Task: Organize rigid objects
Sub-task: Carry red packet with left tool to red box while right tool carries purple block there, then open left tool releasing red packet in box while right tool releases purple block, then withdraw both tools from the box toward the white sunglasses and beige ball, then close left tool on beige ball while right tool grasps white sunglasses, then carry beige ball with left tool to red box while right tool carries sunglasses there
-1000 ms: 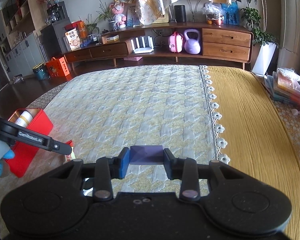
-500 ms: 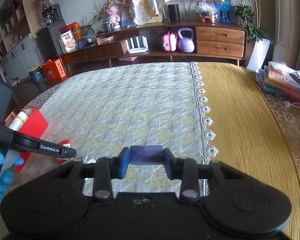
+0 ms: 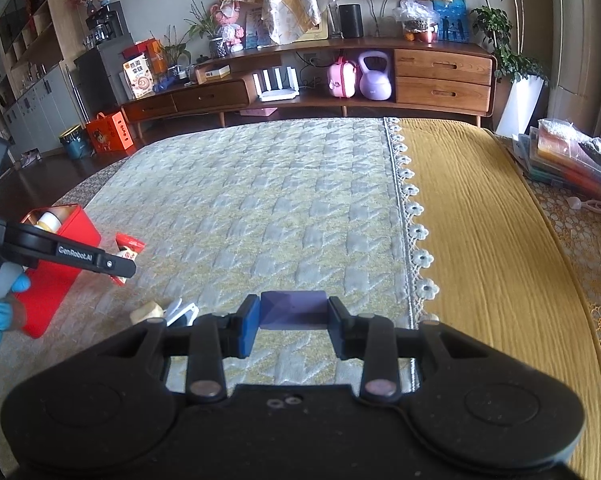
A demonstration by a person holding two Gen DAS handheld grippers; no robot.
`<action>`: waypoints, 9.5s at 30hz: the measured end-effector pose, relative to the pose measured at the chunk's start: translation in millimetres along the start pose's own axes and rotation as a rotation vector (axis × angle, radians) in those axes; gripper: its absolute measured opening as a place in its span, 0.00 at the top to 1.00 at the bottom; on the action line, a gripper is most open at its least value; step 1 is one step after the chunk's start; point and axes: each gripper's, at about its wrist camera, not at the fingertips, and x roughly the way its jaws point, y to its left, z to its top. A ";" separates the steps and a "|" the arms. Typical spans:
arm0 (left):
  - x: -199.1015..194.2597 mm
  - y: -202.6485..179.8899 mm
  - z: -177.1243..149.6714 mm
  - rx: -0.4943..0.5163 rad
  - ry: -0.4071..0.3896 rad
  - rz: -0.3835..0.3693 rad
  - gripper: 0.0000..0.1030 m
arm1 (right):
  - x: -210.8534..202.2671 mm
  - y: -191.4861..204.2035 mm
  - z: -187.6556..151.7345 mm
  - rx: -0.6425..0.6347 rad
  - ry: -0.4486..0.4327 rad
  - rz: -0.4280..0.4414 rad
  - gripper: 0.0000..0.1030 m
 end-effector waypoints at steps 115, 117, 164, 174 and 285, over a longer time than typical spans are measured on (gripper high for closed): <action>-99.8 219.0 -78.2 0.065 -0.012 0.109 0.48 | 30.1 326.1 1.2 -0.246 0.023 0.136 0.26; -106.6 216.7 -79.4 0.058 -0.027 0.108 0.45 | 19.2 322.0 -0.2 -0.246 0.005 0.138 0.23; -47.6 5.5 -41.8 0.178 -0.055 -0.107 0.01 | 7.0 151.0 -50.0 -0.049 0.021 -0.030 0.06; -2.3 -20.5 -28.6 0.191 0.029 -0.112 0.01 | 43.8 132.8 -44.3 0.071 0.051 -0.066 0.21; -103.3 242.6 -43.1 -0.046 -0.021 -0.014 0.77 | 65.1 306.2 41.0 -0.128 0.017 0.036 0.94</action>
